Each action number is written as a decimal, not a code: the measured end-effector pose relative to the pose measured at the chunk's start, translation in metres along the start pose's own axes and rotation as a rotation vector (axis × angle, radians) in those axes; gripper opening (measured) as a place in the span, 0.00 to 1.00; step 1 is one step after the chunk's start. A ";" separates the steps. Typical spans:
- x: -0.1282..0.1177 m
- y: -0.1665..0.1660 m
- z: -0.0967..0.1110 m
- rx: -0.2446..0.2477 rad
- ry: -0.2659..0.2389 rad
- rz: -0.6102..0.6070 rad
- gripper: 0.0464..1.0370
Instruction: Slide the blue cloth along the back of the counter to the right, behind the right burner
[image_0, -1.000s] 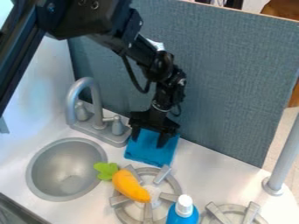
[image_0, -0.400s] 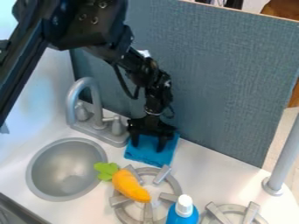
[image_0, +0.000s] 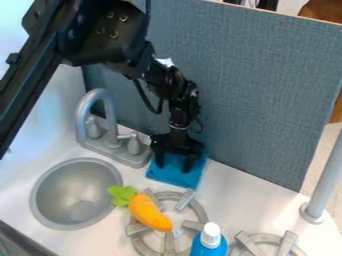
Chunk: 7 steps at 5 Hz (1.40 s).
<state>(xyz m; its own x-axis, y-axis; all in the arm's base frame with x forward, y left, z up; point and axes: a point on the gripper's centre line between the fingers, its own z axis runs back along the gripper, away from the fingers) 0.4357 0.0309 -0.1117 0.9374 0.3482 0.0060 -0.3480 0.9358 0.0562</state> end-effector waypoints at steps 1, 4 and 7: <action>-0.007 -0.015 -0.001 -0.014 -0.005 -0.058 0.96; -0.051 -0.076 0.006 -0.048 0.012 -0.259 0.96; -0.051 -0.141 0.005 -0.102 -0.036 -0.314 0.96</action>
<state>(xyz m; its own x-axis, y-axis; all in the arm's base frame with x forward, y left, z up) 0.4369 -0.1188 -0.1149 0.9984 0.0411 0.0395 -0.0396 0.9984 -0.0396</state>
